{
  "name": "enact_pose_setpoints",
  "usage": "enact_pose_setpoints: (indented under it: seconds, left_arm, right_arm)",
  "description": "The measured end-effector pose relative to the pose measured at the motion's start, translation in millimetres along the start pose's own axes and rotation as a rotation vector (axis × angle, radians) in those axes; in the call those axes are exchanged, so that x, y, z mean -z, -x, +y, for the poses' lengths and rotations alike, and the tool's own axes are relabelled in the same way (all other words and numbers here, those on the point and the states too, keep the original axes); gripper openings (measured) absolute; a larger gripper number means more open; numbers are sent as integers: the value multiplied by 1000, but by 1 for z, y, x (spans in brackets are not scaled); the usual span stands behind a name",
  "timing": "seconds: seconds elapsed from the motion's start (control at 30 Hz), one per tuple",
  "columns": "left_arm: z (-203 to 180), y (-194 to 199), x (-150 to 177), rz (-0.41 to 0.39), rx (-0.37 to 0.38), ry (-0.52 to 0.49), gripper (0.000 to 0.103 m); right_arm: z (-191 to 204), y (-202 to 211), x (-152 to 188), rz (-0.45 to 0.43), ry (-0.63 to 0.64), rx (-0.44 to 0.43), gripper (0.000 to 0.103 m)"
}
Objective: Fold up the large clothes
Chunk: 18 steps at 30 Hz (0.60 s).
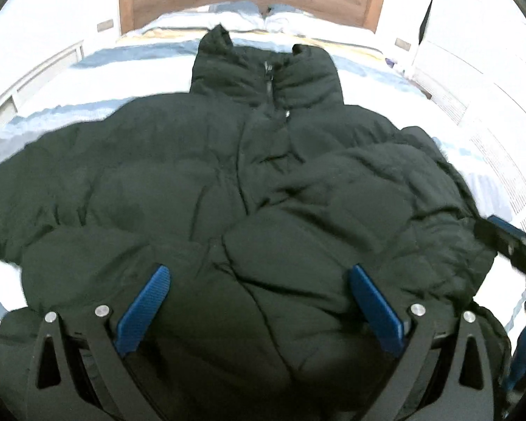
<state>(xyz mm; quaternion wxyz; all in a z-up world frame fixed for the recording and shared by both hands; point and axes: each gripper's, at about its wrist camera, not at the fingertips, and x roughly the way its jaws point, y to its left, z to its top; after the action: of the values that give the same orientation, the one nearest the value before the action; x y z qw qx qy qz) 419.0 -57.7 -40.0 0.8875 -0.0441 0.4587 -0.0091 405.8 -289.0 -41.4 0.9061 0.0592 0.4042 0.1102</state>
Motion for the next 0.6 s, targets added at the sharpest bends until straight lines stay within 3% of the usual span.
enact_pose_setpoints:
  seconds: [0.07,0.2,0.4,0.6]
  left_arm:
    - [0,-8,6,32,-6,-12,103]
    - [0,1,12,20,10,-30,103]
    - [6,35,25,-26,34,-11,103]
    - [12,87,44,-89,3,-30,103]
  right_arm:
    - [11,-13,9,40,20,-5,77]
    - [8,-30,32,118,5,17,77]
    - [8,-9,45,124,-17,44,77]
    - [18,31,69,118,-32,56,77]
